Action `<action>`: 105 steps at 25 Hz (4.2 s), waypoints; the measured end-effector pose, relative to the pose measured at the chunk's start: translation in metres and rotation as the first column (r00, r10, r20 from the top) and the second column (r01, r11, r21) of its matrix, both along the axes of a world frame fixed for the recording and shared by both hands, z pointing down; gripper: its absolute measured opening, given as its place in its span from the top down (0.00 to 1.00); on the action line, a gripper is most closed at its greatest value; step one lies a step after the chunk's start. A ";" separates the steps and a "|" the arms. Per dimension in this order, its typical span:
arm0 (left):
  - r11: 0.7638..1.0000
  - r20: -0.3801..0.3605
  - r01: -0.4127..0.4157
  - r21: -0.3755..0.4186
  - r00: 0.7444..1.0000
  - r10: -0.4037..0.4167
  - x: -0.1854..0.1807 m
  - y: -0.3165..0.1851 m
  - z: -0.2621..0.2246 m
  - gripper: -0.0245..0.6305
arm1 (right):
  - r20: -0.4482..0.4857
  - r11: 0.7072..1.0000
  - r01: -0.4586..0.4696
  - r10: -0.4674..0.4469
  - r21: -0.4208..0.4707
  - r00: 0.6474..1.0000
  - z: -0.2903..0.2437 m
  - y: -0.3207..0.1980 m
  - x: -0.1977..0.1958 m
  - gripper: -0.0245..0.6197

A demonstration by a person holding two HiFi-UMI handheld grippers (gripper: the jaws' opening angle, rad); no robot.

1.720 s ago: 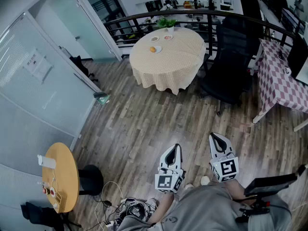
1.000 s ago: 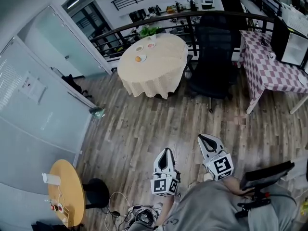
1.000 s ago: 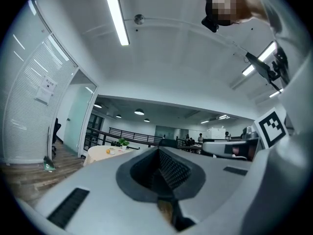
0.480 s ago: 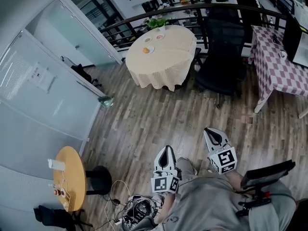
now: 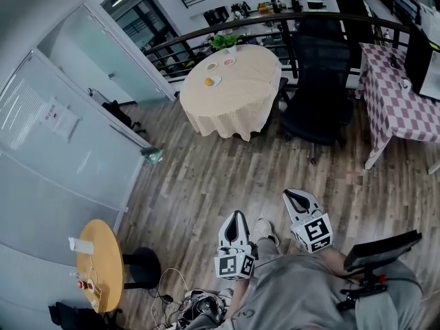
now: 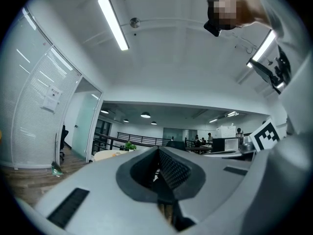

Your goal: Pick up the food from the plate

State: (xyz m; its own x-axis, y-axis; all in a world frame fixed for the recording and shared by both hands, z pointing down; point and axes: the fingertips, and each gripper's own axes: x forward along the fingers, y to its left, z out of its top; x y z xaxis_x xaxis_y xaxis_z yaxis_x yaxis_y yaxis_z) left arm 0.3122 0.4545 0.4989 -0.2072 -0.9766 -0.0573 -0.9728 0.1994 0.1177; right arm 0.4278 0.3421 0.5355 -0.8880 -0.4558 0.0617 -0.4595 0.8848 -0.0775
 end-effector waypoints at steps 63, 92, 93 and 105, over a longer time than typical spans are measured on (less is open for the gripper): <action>1.000 -0.089 0.023 0.012 0.996 -0.021 -0.425 -0.200 0.062 0.95 | -0.067 0.997 -0.019 0.024 0.072 0.997 -0.009 -0.221 -0.408 0.94; 0.993 -0.191 0.095 -0.063 0.976 -0.106 -0.601 -0.569 0.049 0.95 | -0.022 0.997 0.039 -0.040 -0.064 0.999 0.008 -0.617 -0.583 0.94; 0.994 -0.181 0.094 -0.052 0.978 -0.102 -0.603 -0.579 0.045 0.95 | -0.018 0.997 0.040 -0.042 -0.064 0.999 0.008 -0.627 -0.587 0.94; 0.999 -0.111 -0.037 0.006 0.993 0.037 -0.601 -0.664 0.008 0.95 | 0.021 1.000 0.006 -0.005 -0.030 1.000 -0.013 -0.684 -0.604 0.94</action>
State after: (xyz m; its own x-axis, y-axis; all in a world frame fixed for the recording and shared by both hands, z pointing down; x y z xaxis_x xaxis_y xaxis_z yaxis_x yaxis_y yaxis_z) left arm -0.2888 -0.2099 0.5072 -0.1764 -0.9835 -0.0398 -0.9604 0.1631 0.2257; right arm -0.1762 -0.3423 0.5225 -0.8917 -0.4492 0.0561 -0.4527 0.8844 -0.1134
